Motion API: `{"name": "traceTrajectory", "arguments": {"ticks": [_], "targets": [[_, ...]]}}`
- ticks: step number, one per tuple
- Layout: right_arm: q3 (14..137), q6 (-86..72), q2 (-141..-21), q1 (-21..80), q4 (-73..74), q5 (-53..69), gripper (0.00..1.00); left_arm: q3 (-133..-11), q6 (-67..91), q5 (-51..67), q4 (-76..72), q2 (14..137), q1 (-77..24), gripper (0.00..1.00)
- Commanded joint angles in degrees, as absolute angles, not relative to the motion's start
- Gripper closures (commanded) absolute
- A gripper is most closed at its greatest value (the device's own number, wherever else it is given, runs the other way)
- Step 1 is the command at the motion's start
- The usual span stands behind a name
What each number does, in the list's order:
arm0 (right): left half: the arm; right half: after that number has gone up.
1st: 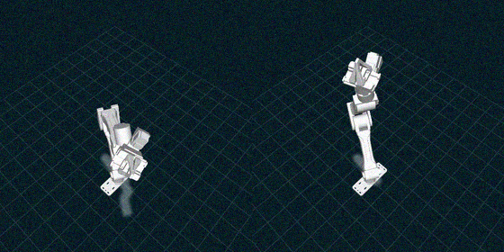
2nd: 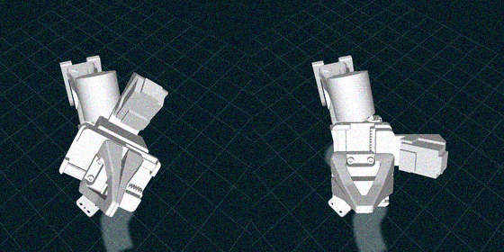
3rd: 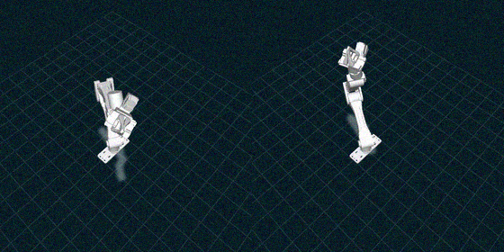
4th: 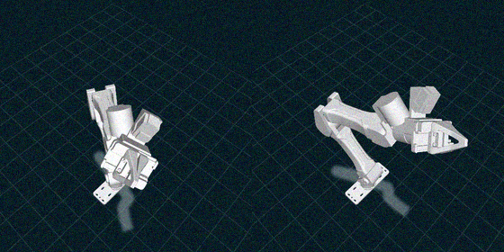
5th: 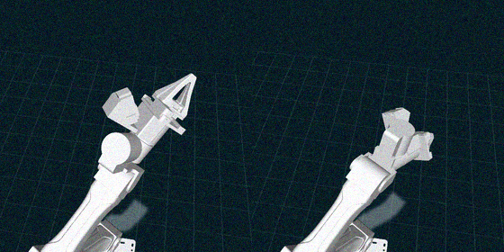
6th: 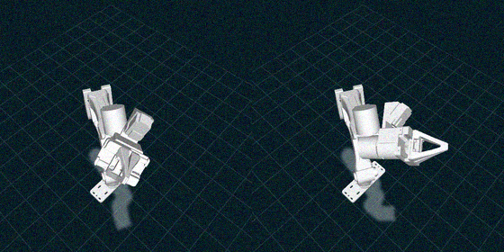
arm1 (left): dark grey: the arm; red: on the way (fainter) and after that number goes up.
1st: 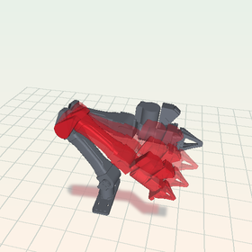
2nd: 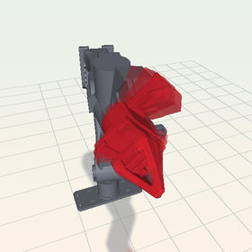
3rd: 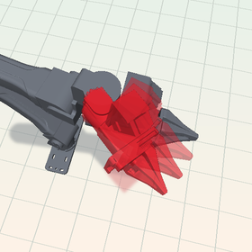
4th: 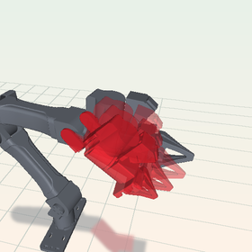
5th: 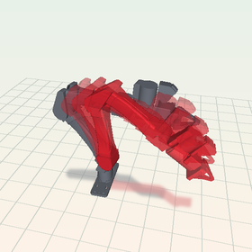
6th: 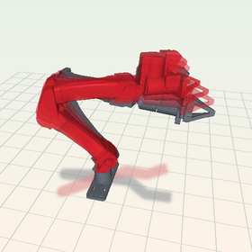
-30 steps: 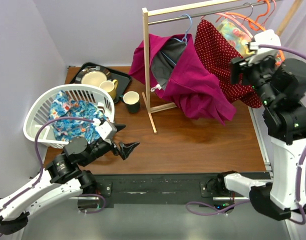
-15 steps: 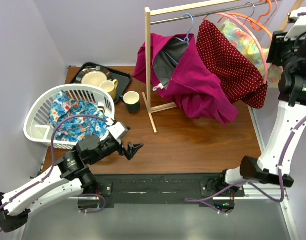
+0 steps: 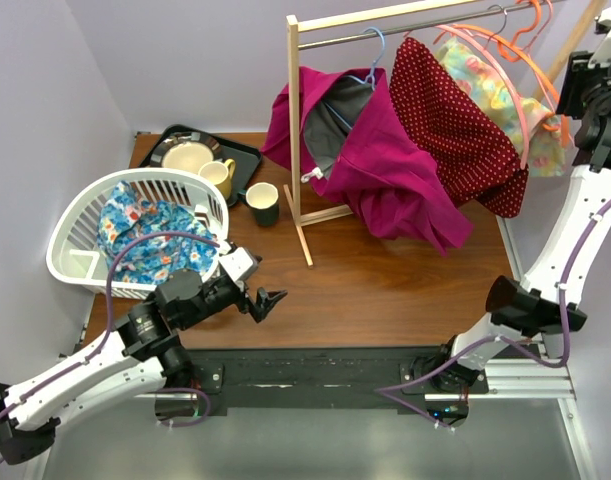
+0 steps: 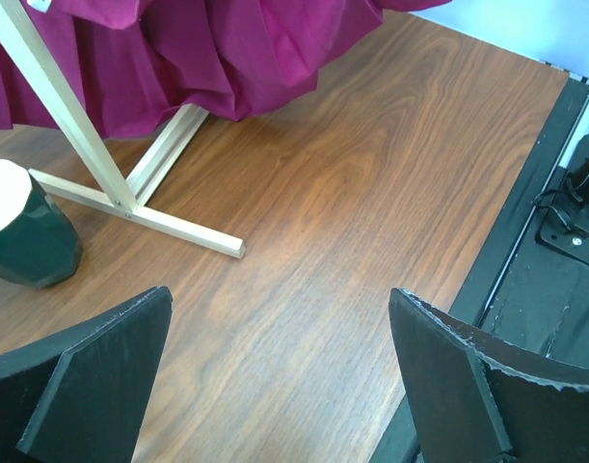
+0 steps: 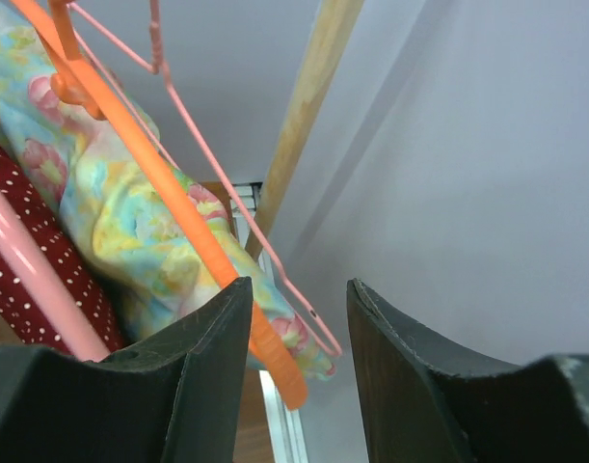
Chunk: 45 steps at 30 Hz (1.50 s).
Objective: Place the skirt on the hanger
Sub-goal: Grab a hanger with the right arm
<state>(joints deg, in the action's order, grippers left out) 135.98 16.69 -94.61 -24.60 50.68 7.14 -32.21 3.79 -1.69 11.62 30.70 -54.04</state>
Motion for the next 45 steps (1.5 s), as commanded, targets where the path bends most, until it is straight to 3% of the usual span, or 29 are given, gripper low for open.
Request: {"name": "traceTrajectory", "arguments": {"ticks": [1, 9, 16, 22, 34, 40, 45], "targets": [[139.4, 19.8, -96.5, -27.8, 51.0, 13.9, 0.54, -32.2, 2.6, -0.8, 9.5, 31.1, -54.0, 0.0], [142.0, 23.7, -100.5, -33.3, 57.9, 31.9, 0.62, -32.1, 2.4, -0.4, 9.6, 31.4, -53.9, 0.0], [138.6, 28.6, -98.4, -33.3, 61.6, 40.1, 0.66, -32.1, 2.3, -0.3, 9.5, 31.6, -53.8, 0.0], [135.5, 29.6, -96.1, -33.3, 61.4, 38.5, 0.68, -32.1, 2.2, -0.3, 9.5, 31.9, -53.8, 0.0], [138.4, 20.5, -100.8, -33.5, 54.9, 40.9, 0.46, -32.1, 2.1, -0.3, 9.6, 32.9, -53.7, 0.0], [137.9, 15.6, -103.4, -33.4, 51.1, 40.2, 0.48, -32.1, 2.0, -0.3, 9.5, 33.5, -53.5, 0.0], [134.5, 16.0, -103.2, -31.6, 50.0, 35.6, 0.57, -32.0, 1.9, 1.0, 9.3, 34.0, -52.8, 0.0]]}}
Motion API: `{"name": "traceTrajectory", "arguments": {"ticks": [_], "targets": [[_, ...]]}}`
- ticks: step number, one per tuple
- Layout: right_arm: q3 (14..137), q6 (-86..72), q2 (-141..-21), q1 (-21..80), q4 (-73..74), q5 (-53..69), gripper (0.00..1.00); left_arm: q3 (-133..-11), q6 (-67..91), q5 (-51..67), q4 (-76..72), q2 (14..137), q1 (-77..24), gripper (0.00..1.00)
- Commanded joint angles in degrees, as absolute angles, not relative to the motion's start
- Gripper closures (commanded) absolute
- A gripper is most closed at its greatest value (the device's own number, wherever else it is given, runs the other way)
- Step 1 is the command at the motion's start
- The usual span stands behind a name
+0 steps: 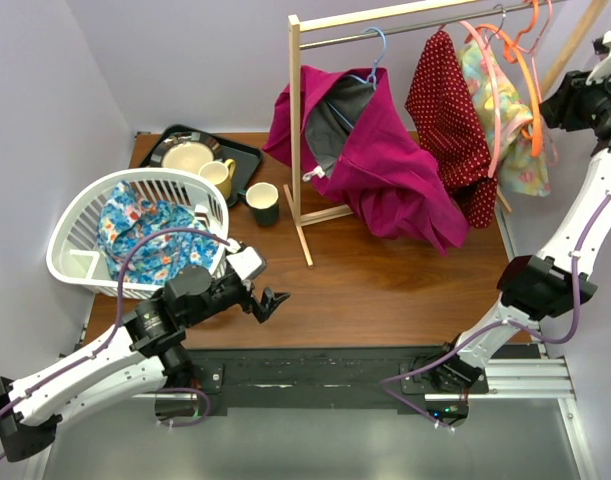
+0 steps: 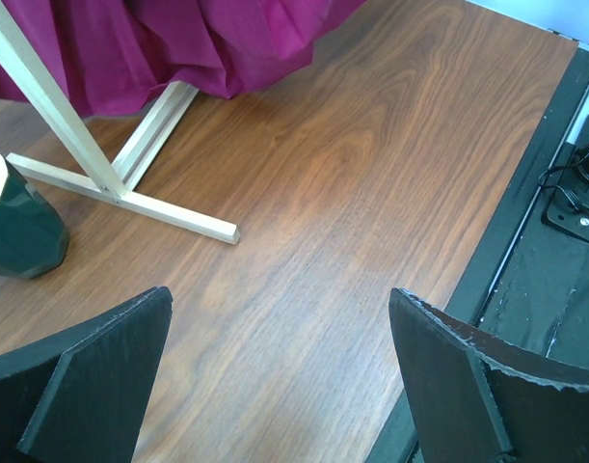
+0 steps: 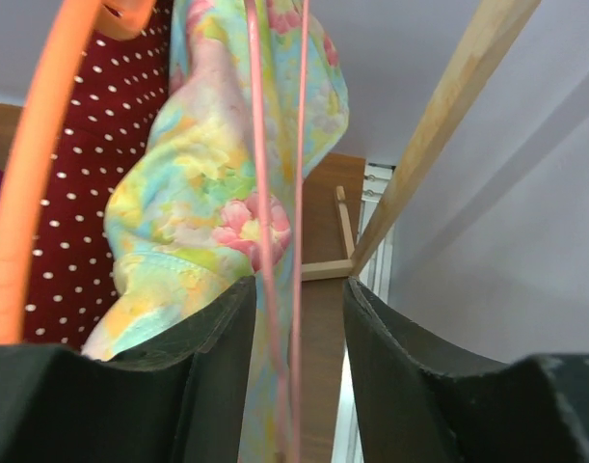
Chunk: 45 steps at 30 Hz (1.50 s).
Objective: Place the skirt on the hanger
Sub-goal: Grab a hanger with the right arm
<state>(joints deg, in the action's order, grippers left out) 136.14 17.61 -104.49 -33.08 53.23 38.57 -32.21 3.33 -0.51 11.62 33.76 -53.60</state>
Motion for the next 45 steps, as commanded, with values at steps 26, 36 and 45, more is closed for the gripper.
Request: {"name": "traceTrajectory", "arguments": {"ticks": [26, 36, 45], "targets": [[120.9, 11.4, -89.6, -32.2, 34.9, 35.9, 1.0, -31.9, 1.7, 2.3, 9.1, 35.2, -51.8, 0.0], [110.6, 13.4, -85.1, -35.5, 33.1, 37.7, 1.0, -32.0, 1.7, 2.7, 9.1, 35.4, -51.8, 0.0], [98.5, 9.9, -79.3, -36.6, 19.3, 40.0, 1.0, -31.8, 1.6, 3.0, 9.0, 36.1, -51.8, 0.0]]}}
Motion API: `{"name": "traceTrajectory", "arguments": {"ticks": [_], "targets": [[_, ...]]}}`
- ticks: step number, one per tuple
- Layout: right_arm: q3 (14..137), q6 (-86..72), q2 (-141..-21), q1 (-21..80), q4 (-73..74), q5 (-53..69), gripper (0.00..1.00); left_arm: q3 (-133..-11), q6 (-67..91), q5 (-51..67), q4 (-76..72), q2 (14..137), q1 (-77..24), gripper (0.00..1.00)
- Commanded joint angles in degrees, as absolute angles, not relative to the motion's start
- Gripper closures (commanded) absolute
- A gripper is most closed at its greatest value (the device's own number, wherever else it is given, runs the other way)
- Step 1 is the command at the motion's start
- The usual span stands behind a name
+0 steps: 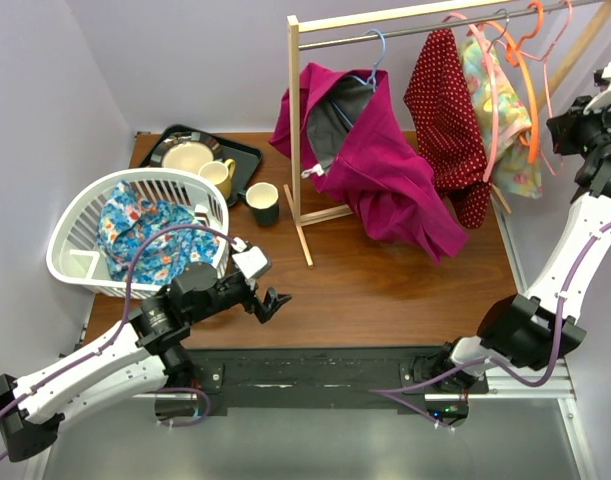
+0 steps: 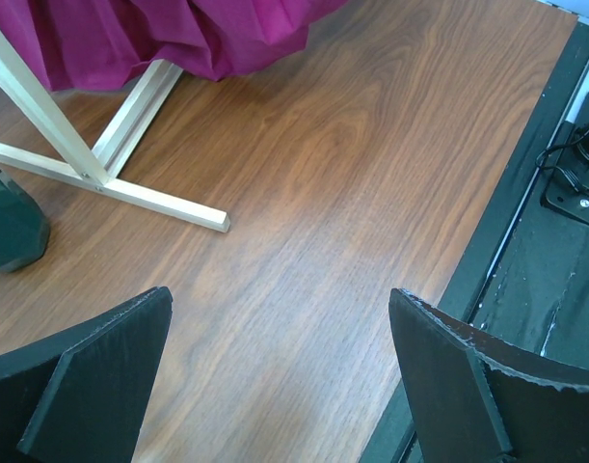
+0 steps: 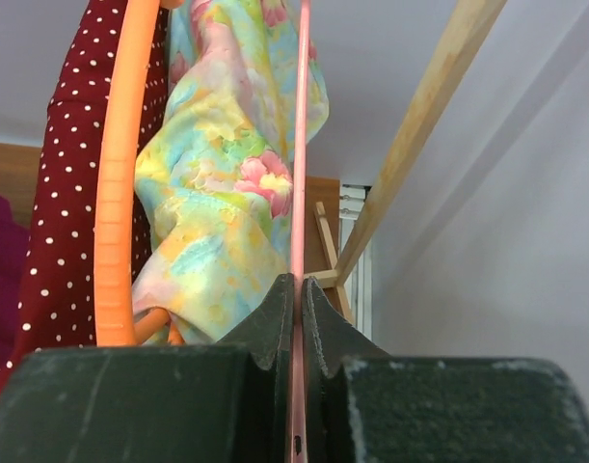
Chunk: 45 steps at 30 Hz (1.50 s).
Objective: Place the skirt on the hanger
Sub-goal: Grab a hanger with the right arm
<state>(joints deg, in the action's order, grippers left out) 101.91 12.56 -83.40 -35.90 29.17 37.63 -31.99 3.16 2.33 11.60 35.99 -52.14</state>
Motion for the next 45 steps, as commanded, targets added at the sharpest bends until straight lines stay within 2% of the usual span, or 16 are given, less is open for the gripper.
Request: {"name": "traceTrajectory", "arguments": {"ticks": [1, 10, 23, 35, 45], "targets": [[97.9, 8.3, -78.9, -36.6, 16.5, 40.2, 1.0, -31.9, 1.6, 2.9, 9.0, 36.1, -51.8, 0.0], [95.1, -4.1, -79.6, -36.6, 3.1, 41.1, 1.0, -31.9, 1.5, 3.0, 9.1, 36.6, -51.8, 0.0], [83.1, -6.0, -74.8, -36.6, -8.3, 41.0, 1.0, -31.9, 1.3, 3.4, 9.1, 37.2, -51.8, 0.0], [69.7, -13.9, -72.5, -36.7, -32.8, 36.2, 1.0, -31.8, 1.3, 3.5, 9.1, 38.2, -51.8, 0.0], [67.3, -18.2, -73.2, -36.7, -41.2, 32.3, 1.0, -31.8, 1.3, 3.7, 9.0, 38.7, -51.8, 0.0]]}}
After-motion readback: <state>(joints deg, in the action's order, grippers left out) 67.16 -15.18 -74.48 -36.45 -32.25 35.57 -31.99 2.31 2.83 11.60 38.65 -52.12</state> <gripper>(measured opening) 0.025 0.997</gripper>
